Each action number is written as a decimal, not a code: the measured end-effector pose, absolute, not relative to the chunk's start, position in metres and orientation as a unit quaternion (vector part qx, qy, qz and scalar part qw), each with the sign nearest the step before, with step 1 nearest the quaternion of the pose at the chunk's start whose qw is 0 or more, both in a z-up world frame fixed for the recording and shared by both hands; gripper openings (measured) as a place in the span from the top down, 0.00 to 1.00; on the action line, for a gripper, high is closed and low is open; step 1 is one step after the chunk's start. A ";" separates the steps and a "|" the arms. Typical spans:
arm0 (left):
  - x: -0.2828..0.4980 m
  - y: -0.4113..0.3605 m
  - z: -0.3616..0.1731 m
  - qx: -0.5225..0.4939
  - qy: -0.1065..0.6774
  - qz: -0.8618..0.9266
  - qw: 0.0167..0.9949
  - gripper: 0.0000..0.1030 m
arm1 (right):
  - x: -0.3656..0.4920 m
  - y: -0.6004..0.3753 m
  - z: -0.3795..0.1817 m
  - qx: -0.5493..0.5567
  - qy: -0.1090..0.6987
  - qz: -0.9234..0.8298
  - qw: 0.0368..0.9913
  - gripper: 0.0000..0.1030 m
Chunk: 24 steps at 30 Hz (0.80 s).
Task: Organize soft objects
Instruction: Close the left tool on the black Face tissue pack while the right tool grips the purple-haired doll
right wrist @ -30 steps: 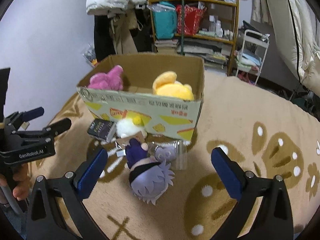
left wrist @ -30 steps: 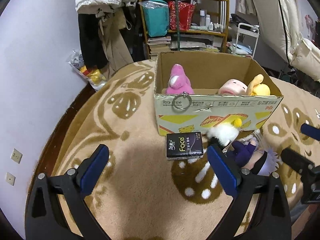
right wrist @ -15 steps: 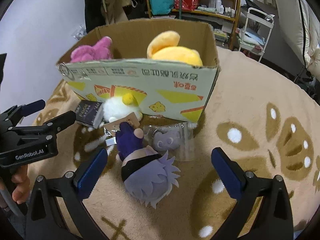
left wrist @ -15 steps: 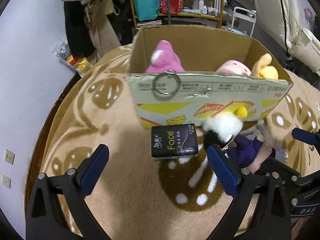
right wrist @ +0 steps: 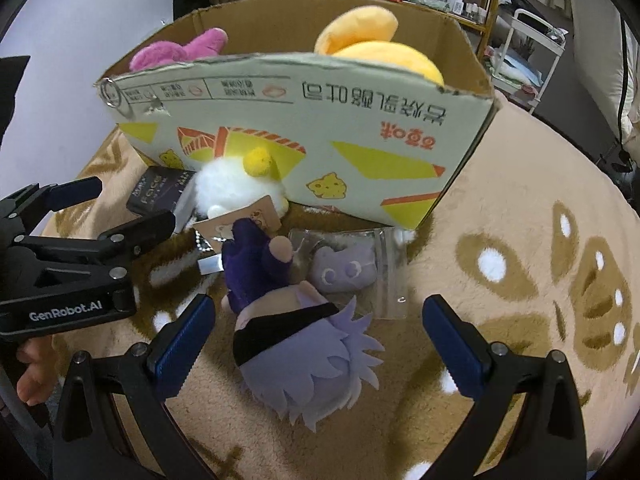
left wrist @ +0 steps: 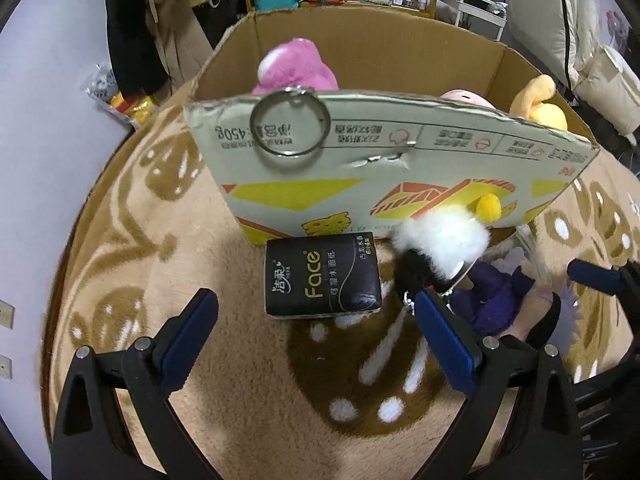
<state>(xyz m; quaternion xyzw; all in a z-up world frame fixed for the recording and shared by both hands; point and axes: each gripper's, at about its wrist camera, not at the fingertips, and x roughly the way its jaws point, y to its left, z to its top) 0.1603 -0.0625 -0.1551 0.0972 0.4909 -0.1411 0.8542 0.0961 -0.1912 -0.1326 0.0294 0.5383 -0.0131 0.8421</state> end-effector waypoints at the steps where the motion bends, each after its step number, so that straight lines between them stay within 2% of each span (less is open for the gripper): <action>1: 0.161 -0.062 -0.157 0.097 0.492 -0.139 0.854 0.05 | 0.097 -0.191 -0.134 0.030 0.540 -0.014 0.841 0.00; 4: 0.166 -0.061 -0.163 0.094 0.499 -0.137 0.850 0.05 | 0.098 -0.193 -0.139 0.033 0.548 -0.012 0.836 0.00; 7: 0.168 -0.061 -0.166 0.088 0.505 -0.139 0.847 0.08 | 0.100 -0.194 -0.145 0.037 0.558 0.000 0.829 0.12; 9: 0.169 -0.063 -0.169 0.089 0.507 -0.138 0.846 0.14 | 0.100 -0.191 -0.150 0.043 0.564 0.014 0.824 0.18; 10: 0.171 -0.063 -0.171 0.088 0.509 -0.138 0.845 0.16 | 0.100 -0.189 -0.152 0.044 0.567 0.020 0.822 0.26; 12: 0.174 -0.062 -0.174 0.084 0.515 -0.139 0.842 0.26 | 0.101 -0.185 -0.154 0.044 0.571 0.034 0.819 0.32; 14: 0.175 -0.062 -0.178 0.083 0.520 -0.137 0.839 0.30 | 0.101 -0.182 -0.156 0.047 0.575 0.047 0.815 0.41; 17: 0.175 -0.062 -0.178 0.081 0.515 -0.140 0.842 0.38 | 0.101 -0.178 -0.156 0.045 0.576 0.051 0.815 0.42; 24: 0.163 -0.065 -0.170 0.095 0.501 -0.138 0.849 0.38 | 0.100 -0.191 -0.146 0.075 0.566 0.052 0.820 0.43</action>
